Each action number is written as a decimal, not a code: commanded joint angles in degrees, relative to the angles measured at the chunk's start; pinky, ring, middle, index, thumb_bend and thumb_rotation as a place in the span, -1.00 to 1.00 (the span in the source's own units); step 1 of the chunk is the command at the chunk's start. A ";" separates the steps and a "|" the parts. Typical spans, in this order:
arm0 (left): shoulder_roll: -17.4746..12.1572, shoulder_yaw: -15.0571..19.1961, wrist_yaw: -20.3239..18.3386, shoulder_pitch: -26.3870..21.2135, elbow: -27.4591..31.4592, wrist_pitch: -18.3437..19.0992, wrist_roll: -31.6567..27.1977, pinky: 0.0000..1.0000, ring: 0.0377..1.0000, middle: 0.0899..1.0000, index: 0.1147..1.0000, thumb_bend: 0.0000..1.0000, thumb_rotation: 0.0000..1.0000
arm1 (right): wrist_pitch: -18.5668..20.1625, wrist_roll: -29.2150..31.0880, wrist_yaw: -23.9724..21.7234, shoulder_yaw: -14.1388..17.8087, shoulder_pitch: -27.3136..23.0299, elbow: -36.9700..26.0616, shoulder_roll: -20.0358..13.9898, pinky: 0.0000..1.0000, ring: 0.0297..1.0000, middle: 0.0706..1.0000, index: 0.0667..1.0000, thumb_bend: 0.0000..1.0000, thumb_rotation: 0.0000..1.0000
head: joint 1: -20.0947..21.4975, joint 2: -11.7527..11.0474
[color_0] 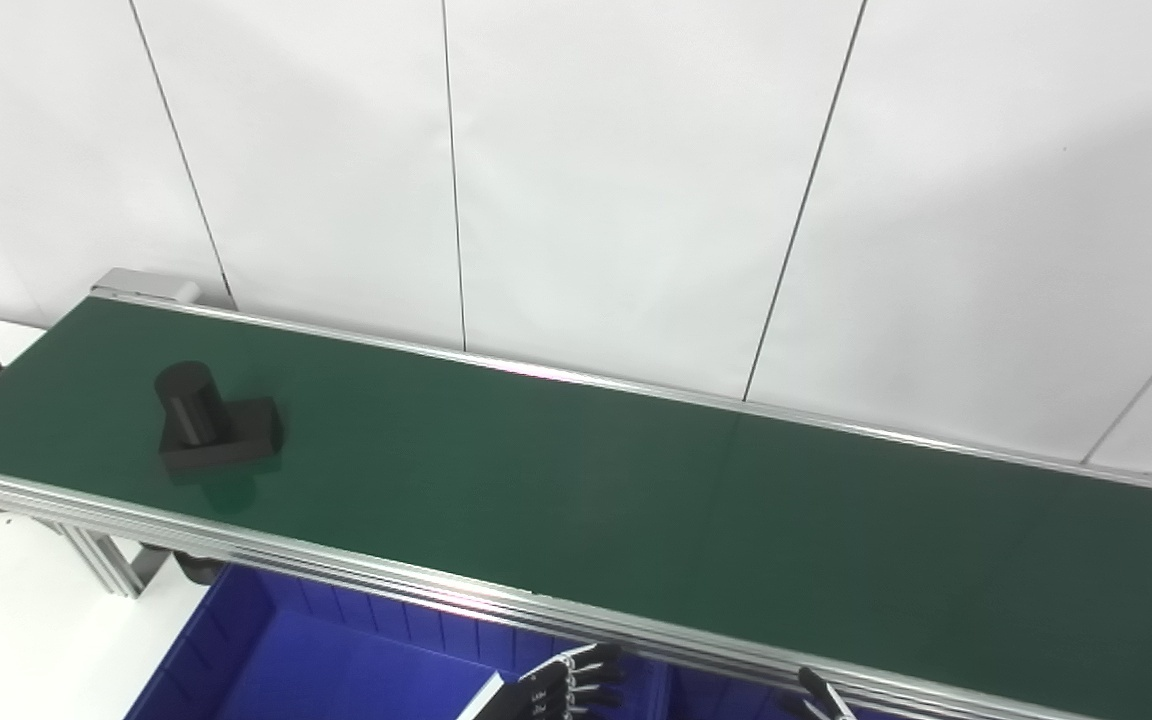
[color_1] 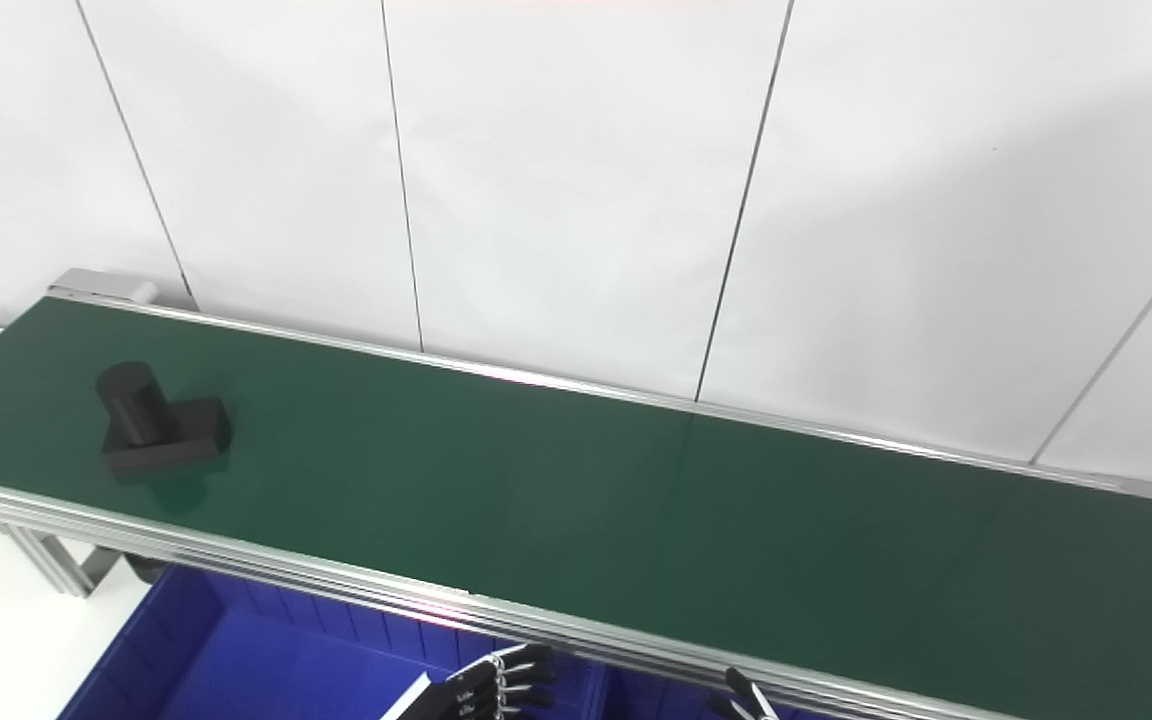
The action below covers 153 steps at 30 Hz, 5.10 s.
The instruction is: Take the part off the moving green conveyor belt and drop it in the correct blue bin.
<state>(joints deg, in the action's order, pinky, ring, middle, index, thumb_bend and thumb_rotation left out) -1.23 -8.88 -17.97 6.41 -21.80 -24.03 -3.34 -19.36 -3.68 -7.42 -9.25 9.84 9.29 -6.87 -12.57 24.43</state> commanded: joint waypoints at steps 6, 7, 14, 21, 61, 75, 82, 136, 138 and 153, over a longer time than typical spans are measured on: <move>0.51 0.01 0.53 -1.56 -0.40 -2.12 -0.10 0.41 0.54 0.62 0.65 1.00 -0.53 | -3.63 0.61 -0.23 0.70 -0.94 -0.72 -0.12 0.36 0.55 0.68 0.85 0.16 0.37 | -2.01 -1.50; 0.56 0.01 0.61 -1.61 -0.54 -2.13 -0.02 0.41 0.54 0.61 0.64 1.00 -0.53 | -3.64 0.67 -0.28 0.77 -0.95 -0.64 -0.13 0.36 0.55 0.68 0.85 0.15 0.36 | -2.20 -1.61; 0.94 -0.13 1.51 -2.06 -1.58 -2.14 0.55 0.41 0.54 0.58 0.61 1.00 -0.54 | -2.09 0.58 -0.48 1.27 -0.79 -1.17 -0.23 0.41 0.58 0.71 0.90 0.15 0.41 | -3.98 -2.67; 1.05 -0.37 2.50 -2.88 -2.94 -2.83 2.21 0.38 0.51 0.58 0.61 1.00 -0.48 | -1.91 0.88 -0.69 1.59 -1.21 -0.52 -0.25 0.43 0.58 0.71 0.91 0.22 0.43 | -4.09 -3.28; 2.93 -0.73 3.66 -4.35 -5.35 -2.85 2.66 0.31 0.44 0.51 0.55 1.00 -0.53 | 7.16 -1.88 -1.71 3.51 0.31 -16.27 -3.48 0.32 0.47 0.57 0.78 0.33 0.42 | -6.78 -4.16; 3.15 -0.93 4.42 -4.45 -5.46 -2.83 3.48 0.31 0.43 0.49 0.55 1.00 -0.52 | 14.16 -4.66 -3.28 4.27 -0.83 -24.51 -7.48 0.23 0.41 0.51 0.68 0.40 0.49 | -6.57 -3.68; 3.31 -1.20 4.66 -4.71 -5.70 -2.83 3.75 0.33 0.44 0.51 0.56 1.00 -0.53 | 20.23 -5.15 -3.85 5.82 -2.54 -29.53 -9.06 0.21 0.42 0.51 0.66 0.44 0.60 | -6.64 -3.56; 1.47 -0.44 3.55 -5.01 -5.02 -2.84 1.78 0.34 0.50 0.57 0.60 1.00 -0.59 | 23.36 -18.05 -4.95 -1.88 -25.52 -21.06 -10.50 0.45 0.61 0.61 0.73 0.06 -0.35 | 2.04 -0.95; 1.24 -0.26 3.08 -4.97 -4.87 -2.83 1.45 0.34 0.50 0.57 0.60 1.00 -0.61 | 23.13 -18.86 -4.62 -2.20 -25.68 -20.51 -10.09 0.46 0.61 0.61 0.74 0.07 -0.33 | 3.27 -0.53; -1.27 0.68 0.40 -3.90 -2.28 -2.04 -0.83 0.41 0.55 0.63 0.68 1.00 -0.59 | 25.15 -24.77 -3.28 -4.92 -28.17 -15.67 -6.26 0.48 0.67 0.68 0.81 0.25 0.20 | 11.84 2.62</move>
<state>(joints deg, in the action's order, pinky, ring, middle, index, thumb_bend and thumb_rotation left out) -1.79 -8.49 -16.61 2.93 -26.24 -24.54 -2.89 6.09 -27.92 -11.69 -14.21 -15.72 -5.77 -13.83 -1.51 26.63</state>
